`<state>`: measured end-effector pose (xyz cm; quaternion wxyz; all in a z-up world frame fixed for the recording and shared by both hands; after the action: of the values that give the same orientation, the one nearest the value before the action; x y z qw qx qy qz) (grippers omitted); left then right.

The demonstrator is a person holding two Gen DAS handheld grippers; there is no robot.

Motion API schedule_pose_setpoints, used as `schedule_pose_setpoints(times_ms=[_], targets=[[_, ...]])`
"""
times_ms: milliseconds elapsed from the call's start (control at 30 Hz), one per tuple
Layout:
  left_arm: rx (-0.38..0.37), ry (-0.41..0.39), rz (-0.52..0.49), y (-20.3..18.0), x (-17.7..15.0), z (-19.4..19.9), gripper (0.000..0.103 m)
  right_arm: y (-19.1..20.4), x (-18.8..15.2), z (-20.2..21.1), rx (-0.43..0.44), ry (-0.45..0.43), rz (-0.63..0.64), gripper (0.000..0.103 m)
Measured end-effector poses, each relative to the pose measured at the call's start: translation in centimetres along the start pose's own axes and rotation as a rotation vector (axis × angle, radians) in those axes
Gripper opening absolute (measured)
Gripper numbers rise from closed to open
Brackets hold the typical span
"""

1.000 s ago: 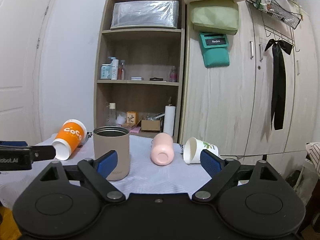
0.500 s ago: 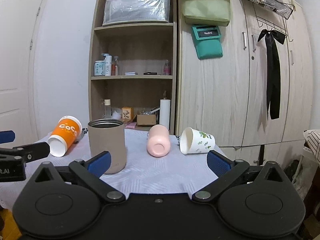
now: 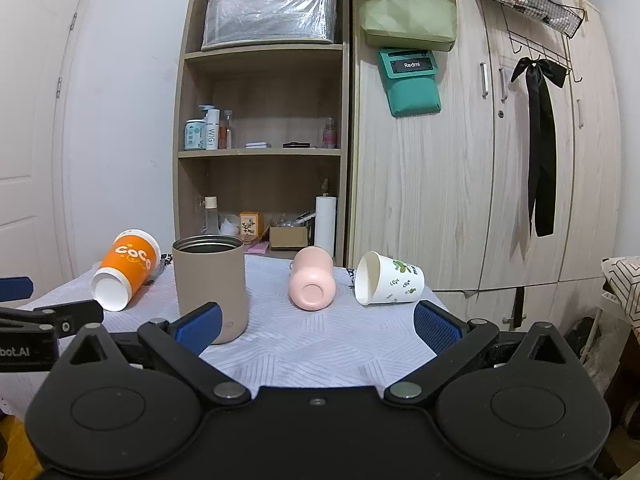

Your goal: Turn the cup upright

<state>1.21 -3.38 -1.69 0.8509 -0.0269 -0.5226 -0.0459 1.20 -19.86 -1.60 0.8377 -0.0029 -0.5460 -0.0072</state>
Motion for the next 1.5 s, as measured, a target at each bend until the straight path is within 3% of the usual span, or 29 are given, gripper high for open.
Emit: schedule_pose_setpoints(times_ms=[267,467,967,1500], targets=[[0.006,0.007,0.008,0.3,0.0,-0.1,0.103,-0.2,-0.1,-0.1,-0.009,0.0,-0.003,0.103],[0.01,0.02,0.021,0.4,0.0,-0.2,0.103,-1.2,0.0,-0.3,-0.095,0.009,-0.048,0.103],[0.043,0.033,0.042,0.8,0.0,-0.2,0.103,-1.8,-0.3,-0.7,-0.039,0.041,-0.069,0.103],[0.068,0.054,0.09,1.6,0.0,-0.7,0.103,-1.2,-0.4,-0.6,-0.058,0.045,-0.042,0.103]])
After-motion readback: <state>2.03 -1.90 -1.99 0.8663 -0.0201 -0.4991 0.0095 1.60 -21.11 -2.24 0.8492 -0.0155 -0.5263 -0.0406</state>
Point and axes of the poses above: each gripper's, at about its wrist camera, not at the fingertips, and z roughly against the way its jaws point, y to its left, x to its top, the point moved 5 cm from there along -z, roughly the way its jaws point, and after that the axes turned 12 degrees about y, right-handed, at the moved point
